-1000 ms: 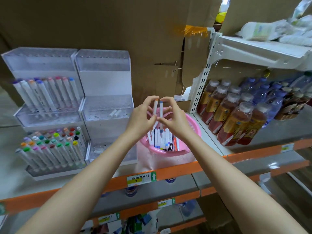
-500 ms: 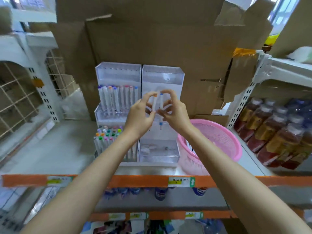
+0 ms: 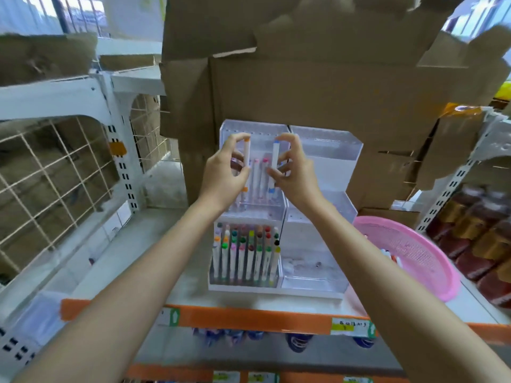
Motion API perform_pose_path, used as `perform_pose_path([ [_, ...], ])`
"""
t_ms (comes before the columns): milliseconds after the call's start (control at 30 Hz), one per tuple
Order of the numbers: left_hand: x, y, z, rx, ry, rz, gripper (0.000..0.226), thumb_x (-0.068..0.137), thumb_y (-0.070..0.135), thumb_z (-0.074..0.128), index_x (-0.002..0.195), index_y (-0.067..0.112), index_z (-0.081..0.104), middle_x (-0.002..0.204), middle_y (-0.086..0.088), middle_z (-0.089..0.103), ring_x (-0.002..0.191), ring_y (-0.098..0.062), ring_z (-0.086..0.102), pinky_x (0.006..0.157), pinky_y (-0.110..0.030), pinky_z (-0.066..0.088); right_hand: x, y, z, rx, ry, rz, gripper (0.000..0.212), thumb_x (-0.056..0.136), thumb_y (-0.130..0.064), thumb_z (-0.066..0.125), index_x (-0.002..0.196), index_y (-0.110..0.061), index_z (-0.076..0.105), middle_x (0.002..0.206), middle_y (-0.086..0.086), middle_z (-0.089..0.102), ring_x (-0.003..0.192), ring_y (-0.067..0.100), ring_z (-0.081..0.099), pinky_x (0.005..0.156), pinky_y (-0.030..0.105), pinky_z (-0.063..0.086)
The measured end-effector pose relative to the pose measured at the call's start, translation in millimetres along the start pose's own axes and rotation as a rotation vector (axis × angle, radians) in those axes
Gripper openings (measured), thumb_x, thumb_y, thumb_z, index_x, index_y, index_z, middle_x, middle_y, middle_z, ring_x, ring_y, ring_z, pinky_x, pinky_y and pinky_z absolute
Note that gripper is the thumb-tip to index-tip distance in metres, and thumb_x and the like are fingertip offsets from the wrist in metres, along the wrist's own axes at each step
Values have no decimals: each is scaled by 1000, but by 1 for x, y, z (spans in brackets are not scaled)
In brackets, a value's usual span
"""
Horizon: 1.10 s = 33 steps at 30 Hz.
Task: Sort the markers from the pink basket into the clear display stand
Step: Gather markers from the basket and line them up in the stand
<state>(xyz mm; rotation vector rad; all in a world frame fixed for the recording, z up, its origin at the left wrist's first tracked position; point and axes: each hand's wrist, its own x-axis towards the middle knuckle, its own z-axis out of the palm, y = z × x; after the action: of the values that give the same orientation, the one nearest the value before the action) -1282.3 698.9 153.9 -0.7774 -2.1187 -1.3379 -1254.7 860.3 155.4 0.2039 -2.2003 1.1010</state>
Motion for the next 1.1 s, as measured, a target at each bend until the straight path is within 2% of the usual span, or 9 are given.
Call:
perform_pose_path([
  [67,8,-4,-2,-32,-4,13,50,84,11,69,128,25,49,88,-2,60,76,-7,62,65,-5,47,5,-2,7,-3,33,-1,45,84,-4,69,120,-16,45,66,-6,44,52,12,48,52,32,46],
  [200,23,-9,3,-109,-42,69,50,83,12,71,127,25,50,89,0,60,76,-5,63,65,-6,48,13,-5,17,-47,108,-37,43,84,-6,70,118,-18,46,72,-6,47,58,20,58,52,27,47],
  [300,32,-11,9,-153,-68,100,50,85,13,70,128,26,49,92,-2,60,80,-6,63,69,-9,51,17,-3,22,-75,148,-31,43,83,-4,70,117,-19,47,74,-7,46,64,17,56,55,21,46],
  [500,41,-17,13,-192,-78,135,49,83,12,71,126,26,52,89,0,60,83,-5,62,72,-13,53,19,5,25,-100,196,-30,39,85,-10,71,113,-20,46,72,-8,45,63,20,56,53,25,46],
  [633,41,-22,15,-192,-94,146,47,83,12,71,125,23,52,86,1,61,79,-4,64,73,-14,54,20,10,29,-126,223,-44,36,85,-11,70,112,-16,47,73,-6,46,61,13,54,52,13,39],
  [833,41,-28,18,-172,-144,131,43,85,10,69,122,22,53,80,-1,63,74,-5,64,73,-23,56,22,14,33,-148,194,-66,34,85,-9,68,111,-13,46,79,2,51,63,13,56,54,17,42],
  [1000,43,-28,19,-46,-233,138,36,86,10,68,117,16,52,82,4,64,77,-5,65,76,-22,56,22,18,31,-166,193,-73,32,87,-10,66,112,-14,47,77,-3,48,63,12,56,55,22,44],
  [1100,44,-31,20,-1,-220,154,29,85,9,68,110,12,54,88,3,63,80,-8,65,77,-23,56,21,18,32,-176,197,-73,29,88,-15,66,110,-16,46,73,-7,48,62,12,55,55,25,44],
])
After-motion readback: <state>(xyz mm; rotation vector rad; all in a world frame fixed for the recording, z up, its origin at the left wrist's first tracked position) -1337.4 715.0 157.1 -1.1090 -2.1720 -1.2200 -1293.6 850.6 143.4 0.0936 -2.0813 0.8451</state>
